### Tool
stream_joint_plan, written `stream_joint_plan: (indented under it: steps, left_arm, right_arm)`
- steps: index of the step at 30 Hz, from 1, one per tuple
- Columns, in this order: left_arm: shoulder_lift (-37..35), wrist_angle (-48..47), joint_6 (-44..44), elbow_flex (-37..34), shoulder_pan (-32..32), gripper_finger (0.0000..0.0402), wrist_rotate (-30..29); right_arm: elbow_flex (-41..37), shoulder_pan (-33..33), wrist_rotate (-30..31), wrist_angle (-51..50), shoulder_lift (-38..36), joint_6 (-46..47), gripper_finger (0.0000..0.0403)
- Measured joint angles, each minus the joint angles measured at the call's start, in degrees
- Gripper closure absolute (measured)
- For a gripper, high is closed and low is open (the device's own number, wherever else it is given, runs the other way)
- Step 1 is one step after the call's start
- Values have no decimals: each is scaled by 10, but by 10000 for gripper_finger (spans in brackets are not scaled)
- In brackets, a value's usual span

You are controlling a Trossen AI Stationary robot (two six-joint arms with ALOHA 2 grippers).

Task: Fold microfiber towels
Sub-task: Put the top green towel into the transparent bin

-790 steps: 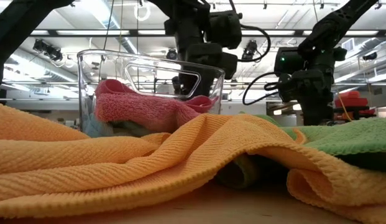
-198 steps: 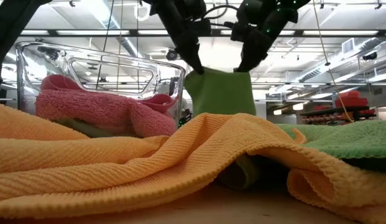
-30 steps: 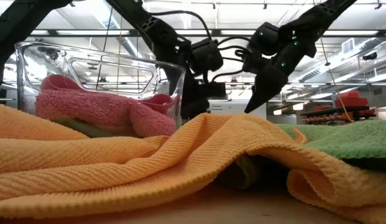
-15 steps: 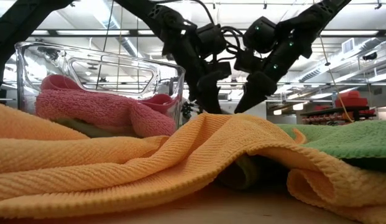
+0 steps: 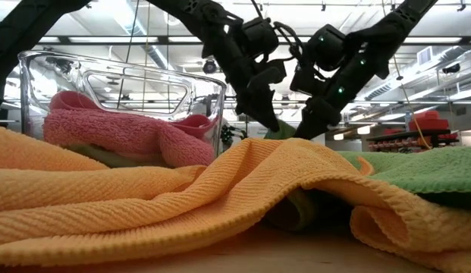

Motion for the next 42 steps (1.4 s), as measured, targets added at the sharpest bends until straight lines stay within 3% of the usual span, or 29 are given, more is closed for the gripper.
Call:
stream_joint_plan:
  steps: [7,12,17,22,27,33,38,42]
  left_arm:
    - [0,-4,0,13,-2,373,3]
    - [0,-12,0,16,-2,381,28]
    - [0,-23,4,16,-1,387,32]
    - [0,-44,5,16,9,323,31]
    - [-6,-48,-17,16,13,236,43]
    - [-33,-46,-15,16,10,150,50]
    - [-67,-49,-10,16,29,129,52]
    - [-91,-60,-3,17,48,134,89]
  right_arm:
    - [-48,-12,26,45,0,-23,160]
    - [-72,-34,37,58,0,-42,187]
    - [-67,-52,26,41,0,-43,269]
    - [-15,-56,-16,-49,-1,-51,384]
    - [54,-72,-40,-159,-1,-31,386]
    - [157,-92,-118,-317,-1,22,391]
    - [233,-92,-163,-418,-2,20,392]
    - [275,-90,-213,-484,-2,38,393]
